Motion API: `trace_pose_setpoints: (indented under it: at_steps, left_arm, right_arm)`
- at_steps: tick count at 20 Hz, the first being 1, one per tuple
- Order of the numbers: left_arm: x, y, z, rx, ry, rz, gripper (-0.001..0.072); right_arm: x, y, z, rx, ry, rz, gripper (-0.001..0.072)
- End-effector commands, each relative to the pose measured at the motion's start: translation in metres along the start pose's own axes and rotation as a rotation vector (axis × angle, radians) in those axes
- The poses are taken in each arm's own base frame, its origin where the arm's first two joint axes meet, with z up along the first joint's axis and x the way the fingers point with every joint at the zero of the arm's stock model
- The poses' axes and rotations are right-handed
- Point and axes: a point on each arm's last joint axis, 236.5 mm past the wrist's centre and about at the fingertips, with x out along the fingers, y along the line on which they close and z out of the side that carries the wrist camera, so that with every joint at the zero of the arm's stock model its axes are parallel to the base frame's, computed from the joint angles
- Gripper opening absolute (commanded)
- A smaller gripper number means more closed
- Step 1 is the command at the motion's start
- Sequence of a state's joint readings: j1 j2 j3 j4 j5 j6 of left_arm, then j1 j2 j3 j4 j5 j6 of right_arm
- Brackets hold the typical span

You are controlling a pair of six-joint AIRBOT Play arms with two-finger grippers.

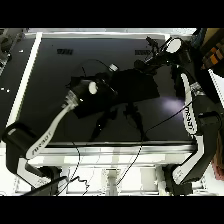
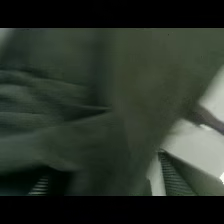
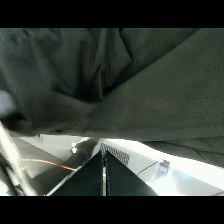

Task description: Fold the clothes and pants, and hang the long-sleeved shirts on hangers.

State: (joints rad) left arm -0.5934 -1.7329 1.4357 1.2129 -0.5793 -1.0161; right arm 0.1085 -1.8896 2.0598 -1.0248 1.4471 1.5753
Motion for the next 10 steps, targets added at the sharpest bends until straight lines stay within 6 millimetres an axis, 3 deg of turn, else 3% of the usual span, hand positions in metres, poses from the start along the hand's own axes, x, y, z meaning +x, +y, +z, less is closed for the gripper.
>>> trace_pose_setpoints:
  at_steps: [1,3,5,7,10]
  left_arm:
    - [0.015,-0.042,-0.015,0.126,0.076,-0.034,0.0691]
    - [0.003,-0.025,-0.008,0.124,0.068,0.015,0.0688]
    - [-0.02,0.01,0.002,0.017,0.037,0.087,0.0688]
    - [-0.053,0.049,0.008,-0.085,0.014,0.143,0.0688]
    - [-0.118,0.11,-0.003,-0.245,0.017,0.229,0.0686]
  right_arm:
    - [-0.001,0.0,0.0,0.0,-0.001,-0.001,0.0007]
    - [-0.001,-0.001,0.0,0.0,-0.001,-0.003,0.0007]
    - [-0.001,-0.002,0.0,-0.001,-0.001,-0.009,0.0007]
    - [-0.001,-0.006,0.0,-0.003,-0.001,-0.027,0.0007]
    - [0.0,-0.006,0.002,-0.002,-0.008,-0.027,0.0007]
